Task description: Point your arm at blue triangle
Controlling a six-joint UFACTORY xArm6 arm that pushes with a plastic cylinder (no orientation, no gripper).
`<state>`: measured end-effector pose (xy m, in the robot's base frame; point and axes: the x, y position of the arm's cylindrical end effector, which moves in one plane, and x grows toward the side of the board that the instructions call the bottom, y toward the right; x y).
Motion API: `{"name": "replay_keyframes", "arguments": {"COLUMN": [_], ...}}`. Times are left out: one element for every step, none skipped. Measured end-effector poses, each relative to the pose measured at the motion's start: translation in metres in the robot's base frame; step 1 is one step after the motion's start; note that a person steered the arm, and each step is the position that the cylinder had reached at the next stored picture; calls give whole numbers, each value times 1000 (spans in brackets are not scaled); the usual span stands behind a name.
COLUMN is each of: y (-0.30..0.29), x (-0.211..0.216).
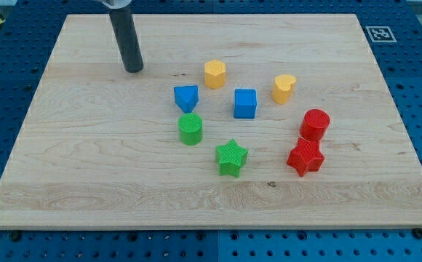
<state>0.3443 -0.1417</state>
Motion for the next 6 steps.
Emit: {"name": "replay_keyframes", "arguments": {"y": [0, 0, 0, 4, 5, 5], "x": [0, 0, 0, 0, 0, 0]}}
